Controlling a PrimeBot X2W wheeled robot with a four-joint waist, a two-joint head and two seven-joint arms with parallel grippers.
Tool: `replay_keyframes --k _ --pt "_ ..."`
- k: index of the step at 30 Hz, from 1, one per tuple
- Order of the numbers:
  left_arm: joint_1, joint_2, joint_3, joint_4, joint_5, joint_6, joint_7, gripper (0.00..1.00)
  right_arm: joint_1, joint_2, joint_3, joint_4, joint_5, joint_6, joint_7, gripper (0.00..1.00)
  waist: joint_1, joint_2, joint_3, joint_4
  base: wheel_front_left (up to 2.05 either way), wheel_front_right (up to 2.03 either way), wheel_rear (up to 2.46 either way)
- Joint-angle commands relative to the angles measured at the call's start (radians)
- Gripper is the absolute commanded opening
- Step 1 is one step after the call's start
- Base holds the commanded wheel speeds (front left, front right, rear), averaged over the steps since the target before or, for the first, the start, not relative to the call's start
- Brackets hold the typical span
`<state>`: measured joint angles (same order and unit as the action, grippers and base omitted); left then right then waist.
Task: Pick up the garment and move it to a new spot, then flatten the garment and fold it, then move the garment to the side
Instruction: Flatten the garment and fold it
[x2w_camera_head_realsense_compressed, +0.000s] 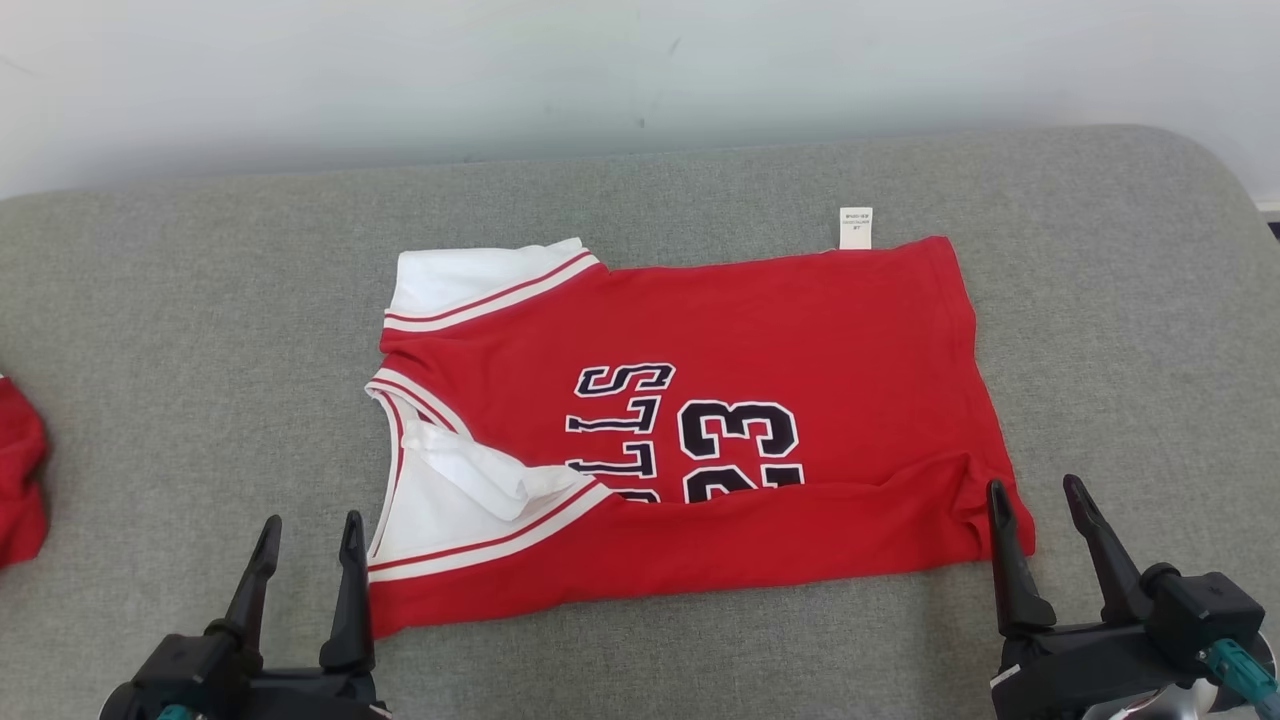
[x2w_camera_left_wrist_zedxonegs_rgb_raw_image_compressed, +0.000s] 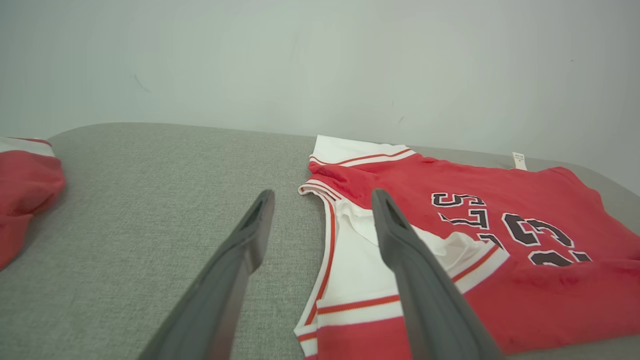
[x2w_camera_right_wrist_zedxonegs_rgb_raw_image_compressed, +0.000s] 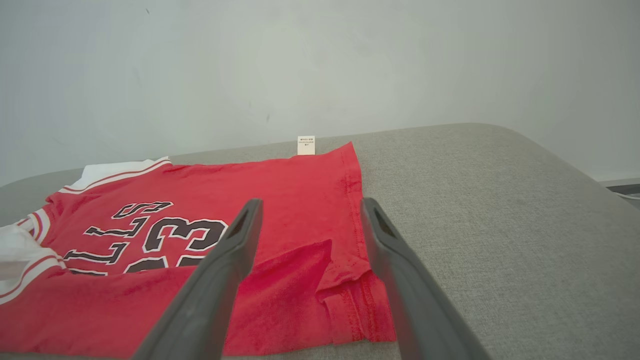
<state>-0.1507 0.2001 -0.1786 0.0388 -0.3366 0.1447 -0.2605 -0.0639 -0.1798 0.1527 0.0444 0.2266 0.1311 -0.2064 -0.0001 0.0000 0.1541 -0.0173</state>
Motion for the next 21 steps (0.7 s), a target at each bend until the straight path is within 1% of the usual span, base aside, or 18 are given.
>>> replay_keyframes --k 1,7,11,15,21 --pt "-0.003 -0.003 0.003 0.011 0.009 -0.007 -0.004 1.0 0.007 -0.002 0.003 0.002 0.002 -0.001 0.002 1.0 0.0001 0.0 0.001 0.001 0.0 0.0 0.0" --pt "-0.02 -0.015 0.002 0.034 0.041 -0.027 -0.004 1.0 -0.004 -0.007 -0.002 0.016 0.013 -0.001 0.01 1.0 0.0001 0.0 0.004 0.005 0.0 0.0 0.0" --pt "-0.036 -0.018 -0.017 0.06 0.055 -0.04 -0.001 1.0 -0.011 -0.011 -0.006 0.03 0.024 -0.001 0.033 1.0 0.0001 0.0 0.007 0.007 0.0 0.0 0.0" --pt "-0.041 -0.025 -0.029 0.108 0.03 -0.05 0.037 1.0 -0.015 -0.02 -0.014 0.063 0.033 -0.001 0.056 1.0 0.0001 0.0 0.013 0.009 0.0 0.0 0.0" --pt "-0.039 -0.036 -0.036 0.156 0.002 -0.05 0.084 1.0 -0.022 -0.03 -0.024 0.139 0.045 -0.001 0.07 1.0 0.0001 0.0 0.029 0.013 0.0 0.0 0.0"
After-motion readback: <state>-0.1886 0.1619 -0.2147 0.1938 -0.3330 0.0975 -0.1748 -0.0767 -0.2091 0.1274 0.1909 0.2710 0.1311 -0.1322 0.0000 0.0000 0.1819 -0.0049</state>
